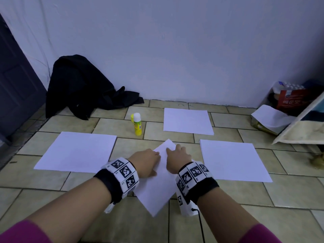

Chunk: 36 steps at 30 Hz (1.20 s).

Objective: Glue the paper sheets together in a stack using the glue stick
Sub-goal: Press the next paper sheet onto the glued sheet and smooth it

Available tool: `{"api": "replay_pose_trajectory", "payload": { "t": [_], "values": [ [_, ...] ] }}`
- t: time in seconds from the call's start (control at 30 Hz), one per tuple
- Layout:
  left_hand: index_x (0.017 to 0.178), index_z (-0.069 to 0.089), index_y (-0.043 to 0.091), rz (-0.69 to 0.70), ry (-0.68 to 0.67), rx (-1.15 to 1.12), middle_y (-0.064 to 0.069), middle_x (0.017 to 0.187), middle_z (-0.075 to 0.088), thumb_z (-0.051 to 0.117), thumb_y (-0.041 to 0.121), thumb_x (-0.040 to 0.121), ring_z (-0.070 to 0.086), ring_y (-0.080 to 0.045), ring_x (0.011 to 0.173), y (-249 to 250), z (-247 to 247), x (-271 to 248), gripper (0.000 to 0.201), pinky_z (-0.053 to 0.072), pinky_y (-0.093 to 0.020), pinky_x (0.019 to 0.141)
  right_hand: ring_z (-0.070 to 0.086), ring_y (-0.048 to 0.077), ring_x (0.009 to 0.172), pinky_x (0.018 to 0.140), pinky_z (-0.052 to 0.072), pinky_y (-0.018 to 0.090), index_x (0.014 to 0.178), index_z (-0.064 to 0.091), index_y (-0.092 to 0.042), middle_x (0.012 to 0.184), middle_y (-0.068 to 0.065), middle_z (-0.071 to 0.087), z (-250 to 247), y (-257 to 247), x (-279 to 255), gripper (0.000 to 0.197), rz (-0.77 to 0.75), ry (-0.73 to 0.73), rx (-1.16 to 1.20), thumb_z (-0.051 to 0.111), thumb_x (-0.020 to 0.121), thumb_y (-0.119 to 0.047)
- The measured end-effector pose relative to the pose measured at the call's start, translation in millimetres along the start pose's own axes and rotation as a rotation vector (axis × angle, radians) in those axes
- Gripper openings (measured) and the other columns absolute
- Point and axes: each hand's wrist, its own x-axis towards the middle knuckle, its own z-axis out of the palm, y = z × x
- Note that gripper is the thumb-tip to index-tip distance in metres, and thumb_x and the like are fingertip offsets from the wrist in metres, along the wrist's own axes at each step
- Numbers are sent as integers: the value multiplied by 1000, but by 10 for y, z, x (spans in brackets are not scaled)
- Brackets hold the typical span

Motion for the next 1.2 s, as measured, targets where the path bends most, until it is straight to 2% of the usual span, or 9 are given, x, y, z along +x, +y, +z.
{"api": "replay_pose_trajectory", "payload": {
  "t": [0.1,0.2,0.3,0.4,0.57,0.77,0.93,1.07,1.2],
  "values": [
    [113,63,16,-24,14,-12,-8,112,62,52,27,94,58,-27,102,-29,-26,-62,25,42,-29,72,19,34,136,101,37,48,144,28,-17,147,16,18,26,-105,-17,70,-88,-75,67,54,90,-52],
    [107,65,17,-93,106,-74,-3,109,64,58,26,91,58,-23,105,-103,-22,-89,20,47,-29,78,21,33,134,99,37,47,142,31,-16,145,14,23,37,-221,-39,71,-214,-45,13,63,86,-46],
    [133,46,12,-231,110,-124,-8,137,47,68,44,83,36,-23,132,-223,113,-100,63,42,-33,98,19,32,137,103,34,49,149,21,-17,151,12,18,55,-306,-23,83,-280,-53,-29,68,84,-38],
    [153,5,6,-296,-12,-192,-6,161,0,60,55,86,-4,-23,148,-330,246,-117,99,24,-47,116,11,29,143,108,28,54,152,8,-14,157,8,9,36,-372,-3,89,-330,-80,-29,68,87,-27],
    [153,-6,8,-278,-75,-123,-6,161,-10,50,61,89,-11,-21,148,-388,288,-116,100,17,-50,117,-7,15,148,116,0,58,151,-11,-8,160,2,-12,-38,-407,46,87,-472,-200,-84,53,94,-25],
    [153,-7,7,-283,-83,-90,-6,161,-10,46,62,90,-10,-20,148,-388,293,-119,99,15,-51,118,-3,9,148,115,-7,53,153,-7,-19,160,-7,-12,-100,-7,219,73,-382,-211,-12,32,100,-50],
    [153,-9,10,-284,-83,-109,-3,161,-13,46,62,90,-12,-20,148,-390,297,-146,98,11,-52,118,0,11,148,116,-5,52,153,-8,-20,160,-8,-13,-152,274,327,70,-261,-227,24,23,100,-53],
    [153,-7,12,-284,-69,-77,-1,161,-11,49,63,88,-11,-20,148,-396,290,-169,100,10,-52,118,7,14,148,117,2,51,153,-4,-16,161,-4,-7,-144,203,301,89,-235,-184,21,52,92,-51],
    [151,23,13,-297,-83,-66,-4,158,22,50,68,85,16,-24,146,-408,176,-240,90,20,-47,114,25,27,137,106,34,42,140,34,-8,147,11,30,-102,52,177,79,-44,27,-45,66,82,-51]
  ]
}}
